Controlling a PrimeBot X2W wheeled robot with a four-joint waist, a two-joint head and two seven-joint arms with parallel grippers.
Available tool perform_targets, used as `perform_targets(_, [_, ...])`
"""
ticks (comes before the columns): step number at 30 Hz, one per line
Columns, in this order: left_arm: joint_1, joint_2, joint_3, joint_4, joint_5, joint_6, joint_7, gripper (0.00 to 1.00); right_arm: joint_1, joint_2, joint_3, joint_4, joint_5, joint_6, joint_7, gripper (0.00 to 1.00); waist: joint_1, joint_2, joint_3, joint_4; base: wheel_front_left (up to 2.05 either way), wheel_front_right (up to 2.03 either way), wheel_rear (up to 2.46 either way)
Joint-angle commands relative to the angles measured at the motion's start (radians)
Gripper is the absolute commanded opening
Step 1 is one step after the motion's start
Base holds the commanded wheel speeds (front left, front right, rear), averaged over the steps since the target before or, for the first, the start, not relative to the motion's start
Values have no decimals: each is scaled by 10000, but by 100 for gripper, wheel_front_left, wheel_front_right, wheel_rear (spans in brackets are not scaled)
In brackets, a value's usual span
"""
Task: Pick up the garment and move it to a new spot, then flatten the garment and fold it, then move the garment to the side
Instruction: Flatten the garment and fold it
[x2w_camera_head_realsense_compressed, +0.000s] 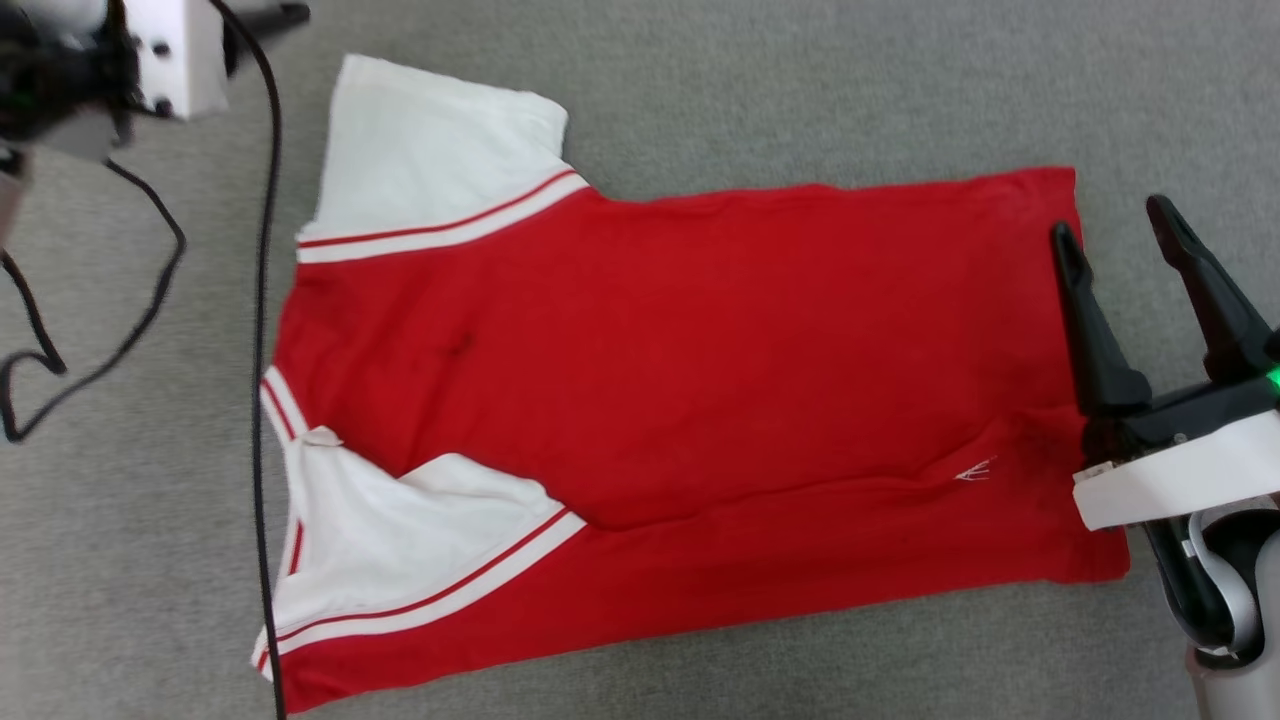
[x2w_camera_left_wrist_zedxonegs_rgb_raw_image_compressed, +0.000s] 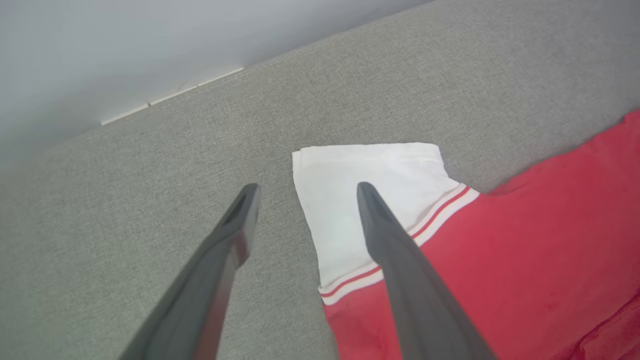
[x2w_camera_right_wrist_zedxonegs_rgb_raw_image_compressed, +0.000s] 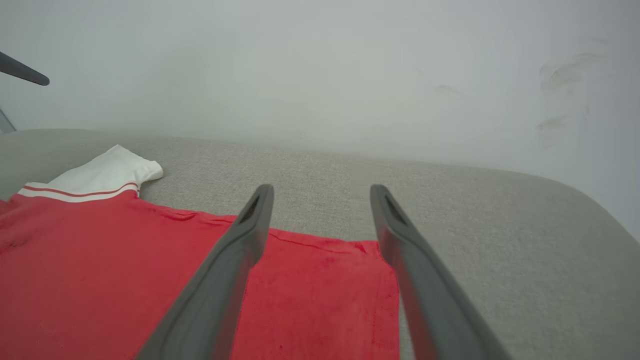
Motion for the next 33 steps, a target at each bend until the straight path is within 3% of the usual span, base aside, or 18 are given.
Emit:
perform_targets(1, [-437, -7, 36, 56, -37, 82, 272, 100, -219, 125, 78, -144, -31, -5, -39, 100, -2, 0, 751, -532, 0, 0, 0])
perform_targets(10, [-1338, -29, -647, 412, 522, 81, 1661, 100, -507, 297, 188, -397, 32, -6, -197, 100, -2, 0, 1888, -802, 0, 0, 0])
perform_targets(22, [-668, -140, -1217, 1427, 585, -192, 1830, 100, -740, 295, 373, -152, 150, -6, -443, 100, -2, 0, 2199, -905, 0, 0, 0])
perform_targets(23, [-601, -166, -1273, 1462, 574, -206, 1840, 12, -751, 305, 352, -142, 136, -6, -454, 100, -2, 0, 2188, -891, 0, 0, 0])
perform_targets(24, [-547, -199, -1284, 1486, 501, -251, 1813, 0, -780, 306, 344, -131, 131, -6, -439, 100, -2, 0, 2178, -875, 0, 0, 0])
perform_targets(33, [-786, -288, -1201, 1304, 597, -466, 594, 0, -1687, -634, -118, -207, 122, -6, 113, 100, -2, 0, 1633, -552, 0, 0, 0])
